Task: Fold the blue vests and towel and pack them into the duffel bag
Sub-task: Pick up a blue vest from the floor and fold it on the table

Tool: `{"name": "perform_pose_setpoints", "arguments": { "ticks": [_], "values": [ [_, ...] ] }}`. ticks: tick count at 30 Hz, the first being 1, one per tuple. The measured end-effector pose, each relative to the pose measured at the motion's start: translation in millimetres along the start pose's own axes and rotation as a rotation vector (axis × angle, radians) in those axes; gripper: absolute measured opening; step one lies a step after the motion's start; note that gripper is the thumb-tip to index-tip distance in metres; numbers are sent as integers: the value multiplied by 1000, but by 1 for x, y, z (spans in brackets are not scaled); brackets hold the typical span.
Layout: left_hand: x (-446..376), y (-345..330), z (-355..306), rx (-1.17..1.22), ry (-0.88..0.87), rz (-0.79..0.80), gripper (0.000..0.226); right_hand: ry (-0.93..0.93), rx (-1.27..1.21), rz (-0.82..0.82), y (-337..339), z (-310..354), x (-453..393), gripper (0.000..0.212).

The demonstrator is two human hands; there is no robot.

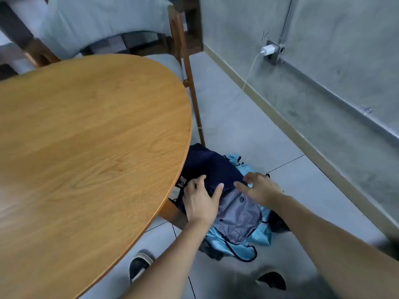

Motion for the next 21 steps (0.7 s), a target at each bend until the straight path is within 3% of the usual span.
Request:
{"name": "perform_pose_setpoints", "arguments": {
  "ticks": [8, 12, 14, 16, 18, 21],
  "values": [
    [-49, -86, 25, -267, 98, 38, 76, -184, -222, -9, -68, -46, -96, 86],
    [-54, -111, 27, -352, 78, 49, 75, -170, -303, -39, -83, -53, -116, 81],
    [-53, -112, 24, -295, 29, 10, 69, -156, -304, -63, -84, -53, -120, 80],
    [-50, -122, 28, -105, 41, 76, 65, -135, -319, -71, -85, -53, -121, 82],
    [-46, -133, 30, 69, 76, 189, 68, -110, -330, -77, -82, -50, -118, 86],
    [-44, -130, 32, 177, 91, 172, 74, -42, -323, -122, -72, -39, -113, 88]
  ]
}}
Point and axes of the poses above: each hand's wrist, its own x-axis away from the middle knuckle, its own y-axis out of the back of the hand, z = x × y, the point moved 9 cm from there along -x, towards the middle knuckle, and after that the axes turned 7 degrees about -x, right-handed, at the moved point
